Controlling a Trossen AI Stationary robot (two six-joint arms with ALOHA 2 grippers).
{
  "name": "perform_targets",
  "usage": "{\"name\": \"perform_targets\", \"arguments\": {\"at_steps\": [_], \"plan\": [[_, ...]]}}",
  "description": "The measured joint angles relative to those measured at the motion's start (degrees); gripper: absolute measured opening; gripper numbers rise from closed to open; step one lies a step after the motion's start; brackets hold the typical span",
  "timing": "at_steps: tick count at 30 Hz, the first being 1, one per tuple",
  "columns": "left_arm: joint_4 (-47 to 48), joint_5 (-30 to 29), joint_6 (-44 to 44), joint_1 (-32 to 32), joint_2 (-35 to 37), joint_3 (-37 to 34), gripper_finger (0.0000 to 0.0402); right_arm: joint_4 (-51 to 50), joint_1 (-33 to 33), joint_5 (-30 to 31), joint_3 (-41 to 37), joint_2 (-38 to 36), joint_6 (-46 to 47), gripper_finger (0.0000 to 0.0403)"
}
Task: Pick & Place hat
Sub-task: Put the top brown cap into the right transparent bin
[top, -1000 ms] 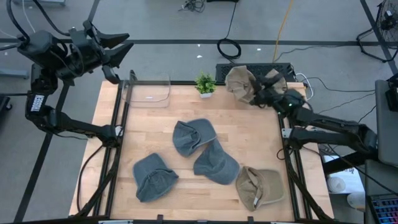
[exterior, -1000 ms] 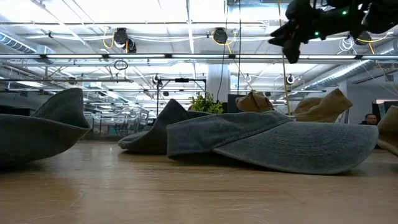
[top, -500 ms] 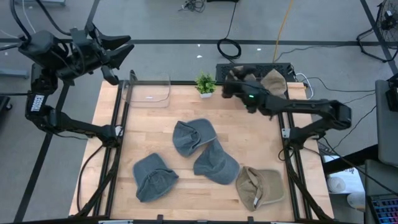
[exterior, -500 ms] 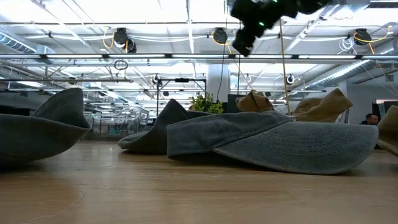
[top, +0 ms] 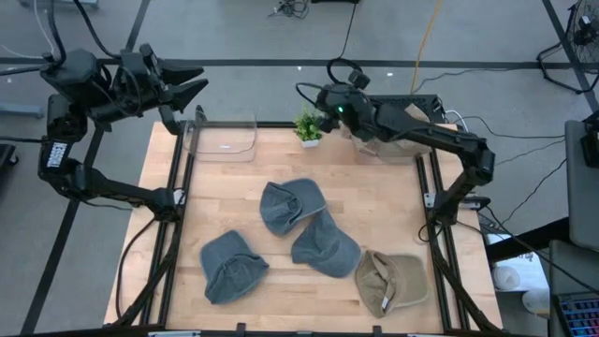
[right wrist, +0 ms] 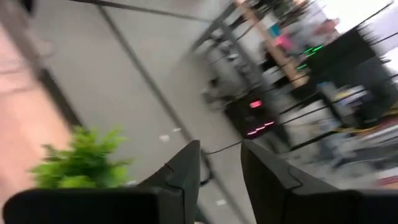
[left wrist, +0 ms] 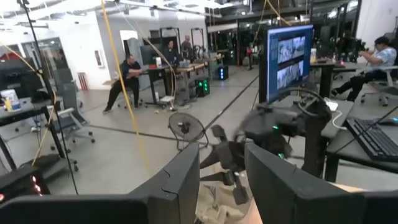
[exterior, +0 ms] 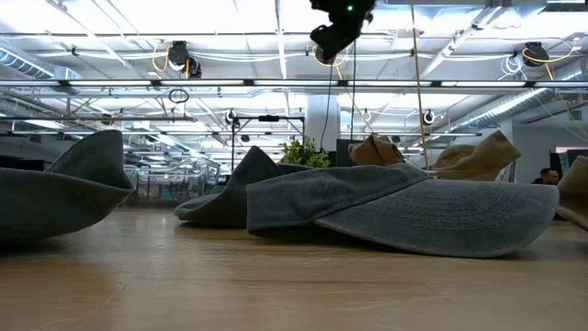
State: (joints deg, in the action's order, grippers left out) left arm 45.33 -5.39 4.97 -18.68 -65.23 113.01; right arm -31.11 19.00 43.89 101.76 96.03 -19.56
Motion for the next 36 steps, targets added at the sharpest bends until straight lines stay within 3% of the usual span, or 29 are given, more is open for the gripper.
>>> {"name": "perform_targets", "arguments": {"at_steps": [7, 11, 13, 16, 21, 26, 36], "plan": [[0.4, 0.0, -1.2, 0.0, 0.0, 0.0, 0.0136, -12.3, 2.9, -6.3, 6.1, 6.7, 11.7, 0.0084], [0.4, 0.0, -2.0, 0.0, 0.0, 0.0, 0.0136, -15.2, 4.4, -13.4, 6.5, 8.5, 18.1, 0.0078], [0.4, 0.0, -2.2, 0.0, 0.0, 0.0, 0.0136, -15.2, 5.0, -14.0, 6.5, 9.4, 19.3, 0.0075], [0.6, 0.0, -2.2, 0.0, 0.0, 0.0, 0.0136, -15.3, 6.1, -14.9, 6.4, 10.2, 19.0, 0.0067], [1.4, 0.0, -1.3, 0.0, 0.0, 0.0, 0.0136, -15.4, 9.0, -21.5, 6.4, 12.5, 15.3, 0.0039], [1.4, 0.0, -0.8, 0.0, 0.0, 0.0, 0.0136, -15.1, 11.6, -22.1, 6.4, 15.9, 11.3, 0.0006], [1.3, 0.0, -0.7, 0.0, 0.0, 0.0, 0.0136, -13.3, 16.4, -33.7, 3.1, 17.6, 11.4, 0.0000]]}}
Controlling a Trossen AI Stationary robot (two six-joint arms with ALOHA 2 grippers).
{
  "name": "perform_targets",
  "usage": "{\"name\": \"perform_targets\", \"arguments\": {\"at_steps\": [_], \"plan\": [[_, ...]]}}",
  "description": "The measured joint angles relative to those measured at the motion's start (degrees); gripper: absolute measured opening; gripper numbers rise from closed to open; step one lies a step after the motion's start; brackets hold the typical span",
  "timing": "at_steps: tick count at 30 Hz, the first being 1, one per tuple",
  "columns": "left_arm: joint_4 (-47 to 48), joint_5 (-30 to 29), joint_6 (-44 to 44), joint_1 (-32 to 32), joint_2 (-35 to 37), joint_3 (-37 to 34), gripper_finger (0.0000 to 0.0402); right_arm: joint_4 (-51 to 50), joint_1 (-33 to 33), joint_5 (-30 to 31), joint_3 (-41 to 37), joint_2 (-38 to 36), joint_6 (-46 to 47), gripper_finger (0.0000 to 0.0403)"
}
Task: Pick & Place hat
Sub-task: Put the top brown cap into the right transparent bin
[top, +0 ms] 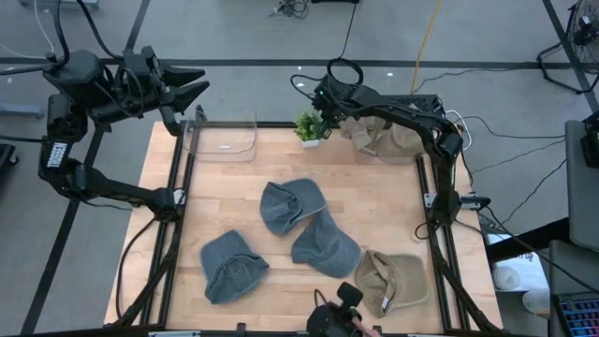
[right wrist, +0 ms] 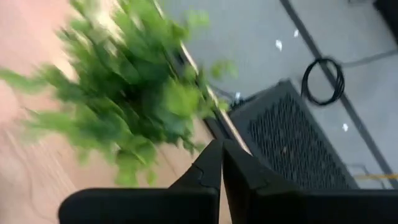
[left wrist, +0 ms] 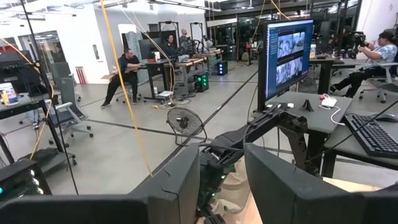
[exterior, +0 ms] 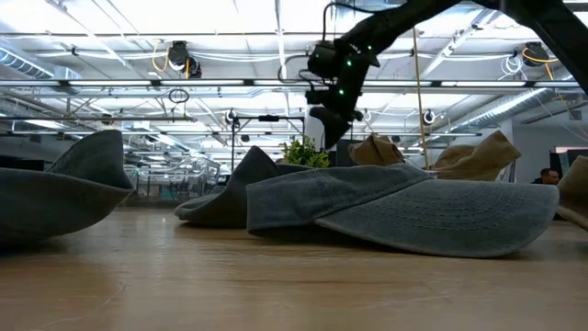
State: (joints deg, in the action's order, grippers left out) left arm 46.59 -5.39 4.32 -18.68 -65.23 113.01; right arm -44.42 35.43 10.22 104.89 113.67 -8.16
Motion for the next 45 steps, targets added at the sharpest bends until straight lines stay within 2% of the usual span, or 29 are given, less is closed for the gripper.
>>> {"name": "perform_targets", "arguments": {"at_steps": [8, 16, 23, 30, 32, 35, 39, 45], "plan": [[-0.1, 0.0, 0.6, 0.0, 0.0, 0.0, 0.0136, -6.7, 2.5, 0.3, -4.4, 0.1, 0.1, 0.0000], [-0.2, -0.5, 4.4, 0.0, 0.0, 0.0, 0.0136, -18.6, 2.6, 7.5, -4.4, -5.0, 3.1, 0.0000], [-0.2, -0.6, 4.7, 0.0, 0.0, 0.0, 0.0136, -25.7, 3.3, 7.7, -4.4, -11.1, 5.9, 0.0000], [-0.2, -0.6, 3.4, 0.0, 0.0, 0.0, 0.0136, -34.6, 6.4, 7.9, -4.4, -12.8, 7.1, 0.0000], [-0.2, -0.6, 3.0, 0.0, 0.0, 0.0, 0.0136, -33.6, 7.3, 7.6, -4.5, -13.0, 6.9, 0.0000], [-0.2, -0.6, 3.0, 0.0, 0.0, 0.0, 0.0136, -26.5, 7.2, 7.1, -4.5, -14.4, 3.2, 0.0000], [-0.2, -0.6, 2.9, 0.0, 0.0, 0.0, 0.0136, -13.3, 4.6, 3.1, -4.4, -15.7, -2.5, 0.0000], [-0.2, -0.6, 2.9, 0.0, 0.0, 0.0, 0.0136, -2.4, 0.4, 3.3, -4.3, -14.1, -8.2, 0.0000]]}}
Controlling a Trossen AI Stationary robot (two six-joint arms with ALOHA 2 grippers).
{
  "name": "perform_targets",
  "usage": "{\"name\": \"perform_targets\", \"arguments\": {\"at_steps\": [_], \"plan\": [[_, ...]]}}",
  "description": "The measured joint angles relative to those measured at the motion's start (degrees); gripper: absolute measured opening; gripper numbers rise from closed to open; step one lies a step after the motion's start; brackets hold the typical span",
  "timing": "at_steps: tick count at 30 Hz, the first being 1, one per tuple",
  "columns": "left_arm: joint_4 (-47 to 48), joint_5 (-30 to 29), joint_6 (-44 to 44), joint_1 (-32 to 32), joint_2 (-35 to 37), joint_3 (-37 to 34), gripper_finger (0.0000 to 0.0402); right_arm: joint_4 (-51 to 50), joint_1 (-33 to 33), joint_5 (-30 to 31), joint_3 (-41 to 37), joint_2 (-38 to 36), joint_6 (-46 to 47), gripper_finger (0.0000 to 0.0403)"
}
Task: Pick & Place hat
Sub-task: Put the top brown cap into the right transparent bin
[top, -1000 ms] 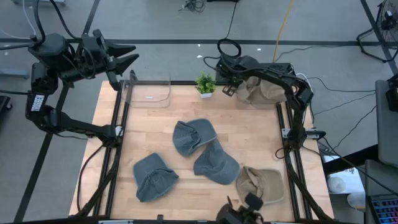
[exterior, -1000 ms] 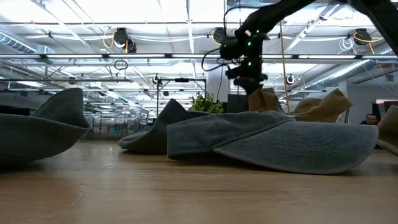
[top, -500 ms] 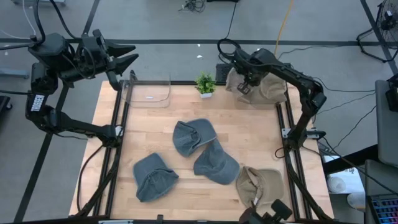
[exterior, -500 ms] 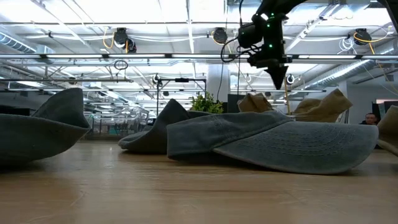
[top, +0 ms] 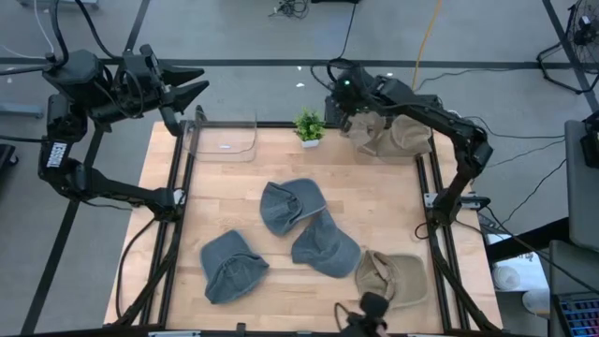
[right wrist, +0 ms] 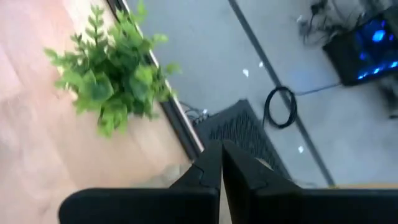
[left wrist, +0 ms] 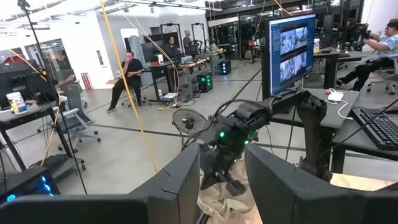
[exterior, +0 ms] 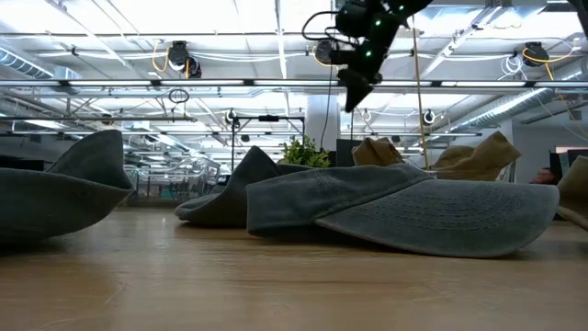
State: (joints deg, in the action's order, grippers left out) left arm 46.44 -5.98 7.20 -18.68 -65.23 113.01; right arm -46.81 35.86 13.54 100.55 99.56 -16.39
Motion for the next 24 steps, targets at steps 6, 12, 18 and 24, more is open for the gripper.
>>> {"name": "perform_targets", "arguments": {"at_steps": [6, 12, 18, 24], "plan": [[0.0, 0.0, 0.3, 0.0, 0.0, 0.0, 0.0136, 0.5, -1.1, -0.1, -0.1, 6.2, -0.2, 0.0000], [0.0, 0.0, 1.5, 0.0, 0.0, 0.0, 0.0136, 2.3, -1.1, 0.0, -0.1, 11.8, -6.1, 0.0000], [0.0, 0.0, 1.2, 0.0, 0.0, 0.0, 0.0136, -1.6, -0.6, 0.4, -0.2, 15.4, -9.6, 0.0000], [0.0, 0.0, 1.7, 0.0, 0.0, 0.0, 0.0136, -14.5, 0.5, 3.3, -0.1, 15.6, -9.3, 0.0000]]}}
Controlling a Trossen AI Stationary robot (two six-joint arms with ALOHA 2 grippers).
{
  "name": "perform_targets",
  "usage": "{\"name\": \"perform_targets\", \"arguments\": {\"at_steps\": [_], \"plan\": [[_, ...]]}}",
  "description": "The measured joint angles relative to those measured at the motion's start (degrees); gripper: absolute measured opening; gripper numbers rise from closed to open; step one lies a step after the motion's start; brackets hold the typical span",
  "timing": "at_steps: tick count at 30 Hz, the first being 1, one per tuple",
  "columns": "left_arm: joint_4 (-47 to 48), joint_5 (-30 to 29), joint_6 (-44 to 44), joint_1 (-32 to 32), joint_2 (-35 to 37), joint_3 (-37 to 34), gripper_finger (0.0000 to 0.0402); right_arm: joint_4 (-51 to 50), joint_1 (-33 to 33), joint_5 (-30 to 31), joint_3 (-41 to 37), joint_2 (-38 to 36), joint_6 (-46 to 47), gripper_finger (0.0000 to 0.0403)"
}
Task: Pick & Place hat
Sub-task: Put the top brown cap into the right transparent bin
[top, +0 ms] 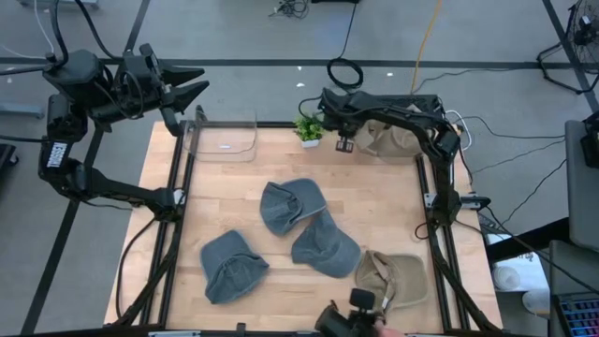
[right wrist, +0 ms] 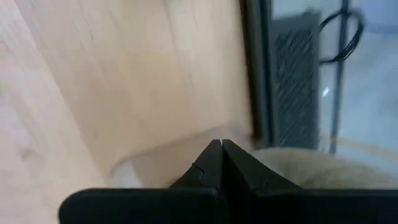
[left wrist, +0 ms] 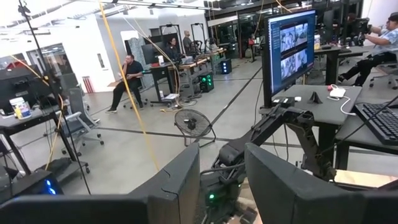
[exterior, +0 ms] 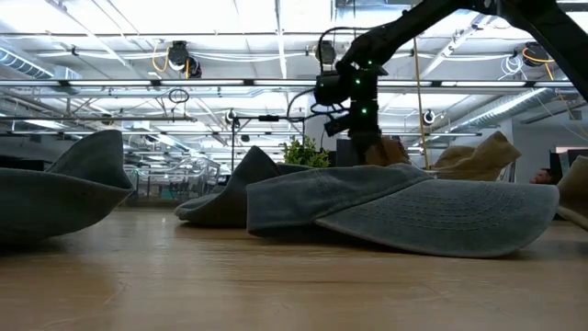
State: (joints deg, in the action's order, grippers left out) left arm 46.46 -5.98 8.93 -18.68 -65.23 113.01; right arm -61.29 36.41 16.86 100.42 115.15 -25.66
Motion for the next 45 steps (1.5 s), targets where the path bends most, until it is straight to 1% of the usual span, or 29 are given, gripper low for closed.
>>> {"name": "perform_targets", "arguments": {"at_steps": [4, 6, 14, 16, 20, 27, 30, 34, 36, 39, 42, 43, 45], "plan": [[0.0, 0.0, 0.8, 0.0, 0.0, 0.0, 0.0136, -7.0, 0.7, 3.5, 0.2, -0.3, 3.5, 0.0000], [0.0, 0.0, 1.6, 0.0, 0.0, 0.0, 0.0136, -8.9, 1.1, 3.4, 0.2, -1.1, 5.3, 0.0000], [0.0, 0.0, 2.8, 0.0, 0.0, 0.0, 0.0136, -9.1, 1.4, 3.9, 0.0, -6.4, 6.9, 0.0000], [0.0, 0.0, 3.6, 0.0, 0.0, 0.0, 0.0136, -8.9, 1.5, 3.6, 0.0, -7.0, 6.1, 0.0000], [0.0, 0.0, 4.1, 0.0, 0.0, 0.0, 0.0136, -9.2, 2.1, -0.5, 0.0, -6.9, 5.7, 0.0000], [0.0, 0.0, 4.1, 0.0, 0.0, 0.0, 0.0136, -3.0, 2.2, -1.1, -3.5, -6.8, 5.3, 0.0000], [0.0, 0.0, 4.1, 0.0, 0.0, 0.0, 0.0136, 0.5, 2.2, -4.6, -5.9, -6.9, 3.6, 0.0000], [0.0, -0.1, 4.5, 0.0, 0.0, 0.0, 0.0136, 3.8, 2.1, -3.9, -8.3, -6.8, 3.2, 0.0000], [0.0, -0.1, 4.5, 0.0, 0.0, 0.0, 0.0136, 4.8, 1.8, -3.9, -8.7, -6.9, 1.3, 0.0000], [0.0, -0.1, 5.1, 0.0, 0.0, 0.0, 0.0136, 6.0, 1.3, -2.9, -8.9, -7.7, -0.8, 0.0000], [0.0, -0.1, 5.8, 0.0, 0.0, 0.0, 0.0136, 7.3, 0.4, 2.6, -8.7, -8.8, -1.4, 0.0000], [0.0, -0.1, 5.9, 0.0, 0.0, 0.0, 0.0136, 7.2, 0.2, 3.6, -8.7, -9.2, -1.9, 0.0000], [0.0, -0.1, 6.0, 0.0, 0.0, 0.0, 0.0136, 6.8, -0.4, 3.8, -8.8, -10.2, -3.6, 0.0000]]}}
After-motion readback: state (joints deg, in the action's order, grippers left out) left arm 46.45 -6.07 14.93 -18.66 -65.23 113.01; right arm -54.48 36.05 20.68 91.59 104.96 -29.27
